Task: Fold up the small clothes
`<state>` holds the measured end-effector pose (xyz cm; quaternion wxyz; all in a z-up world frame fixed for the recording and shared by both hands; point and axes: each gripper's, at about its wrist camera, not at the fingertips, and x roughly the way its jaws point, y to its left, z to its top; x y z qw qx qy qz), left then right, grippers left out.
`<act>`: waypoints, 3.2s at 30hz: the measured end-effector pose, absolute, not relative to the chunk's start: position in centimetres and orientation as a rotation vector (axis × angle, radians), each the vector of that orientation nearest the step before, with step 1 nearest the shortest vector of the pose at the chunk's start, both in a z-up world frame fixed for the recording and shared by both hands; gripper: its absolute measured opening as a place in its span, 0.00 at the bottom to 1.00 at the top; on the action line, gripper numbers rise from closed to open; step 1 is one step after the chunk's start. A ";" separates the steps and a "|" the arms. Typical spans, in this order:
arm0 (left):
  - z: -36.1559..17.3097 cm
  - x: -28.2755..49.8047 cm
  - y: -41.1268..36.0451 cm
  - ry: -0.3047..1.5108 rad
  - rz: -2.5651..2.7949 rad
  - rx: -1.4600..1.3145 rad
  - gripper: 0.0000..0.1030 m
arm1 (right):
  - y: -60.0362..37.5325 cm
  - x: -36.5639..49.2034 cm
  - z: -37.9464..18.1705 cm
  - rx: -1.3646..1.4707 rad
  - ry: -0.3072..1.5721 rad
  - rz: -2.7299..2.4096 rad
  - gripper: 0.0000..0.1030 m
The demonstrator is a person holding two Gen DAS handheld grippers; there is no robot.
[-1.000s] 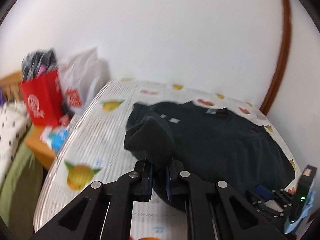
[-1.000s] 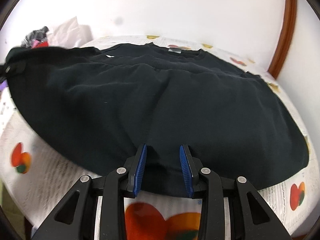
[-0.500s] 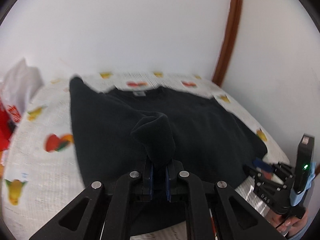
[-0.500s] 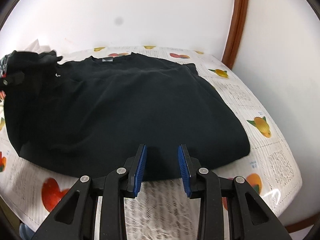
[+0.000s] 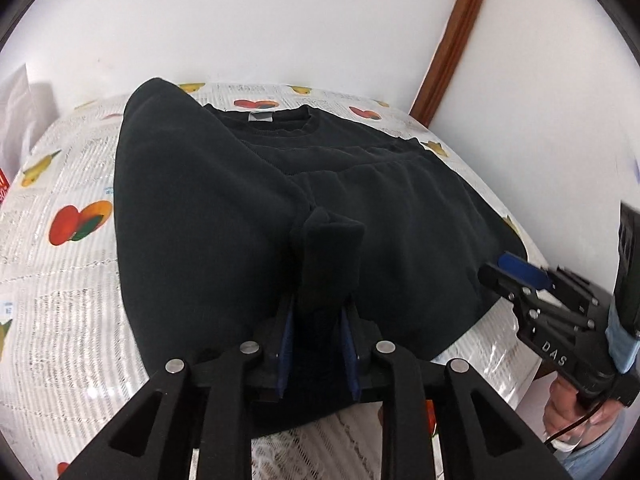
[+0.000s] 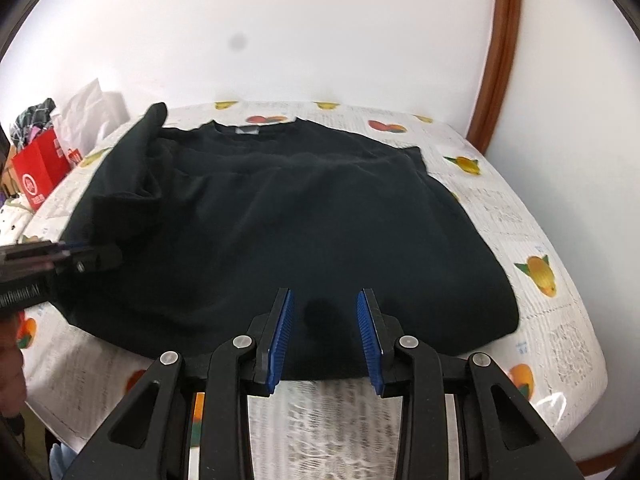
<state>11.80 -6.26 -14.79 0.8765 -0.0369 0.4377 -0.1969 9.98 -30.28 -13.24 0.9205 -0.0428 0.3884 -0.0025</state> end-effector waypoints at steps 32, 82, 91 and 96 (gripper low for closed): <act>-16.7 8.3 4.1 0.915 -0.345 -0.162 0.55 | -17.7 14.2 -10.4 0.092 0.784 0.400 0.60; -17.9 10.4 -6.9 0.937 -0.295 0.108 0.64 | -25.6 16.6 -15.6 0.470 0.862 0.394 0.59; -17.9 10.0 -5.3 0.920 -0.239 0.088 0.65 | -25.9 14.9 -10.2 0.391 0.616 0.497 0.10; -17.5 10.5 -4.4 0.919 -0.236 0.052 0.68 | -29.3 10.4 -8.7 0.413 0.421 0.470 0.10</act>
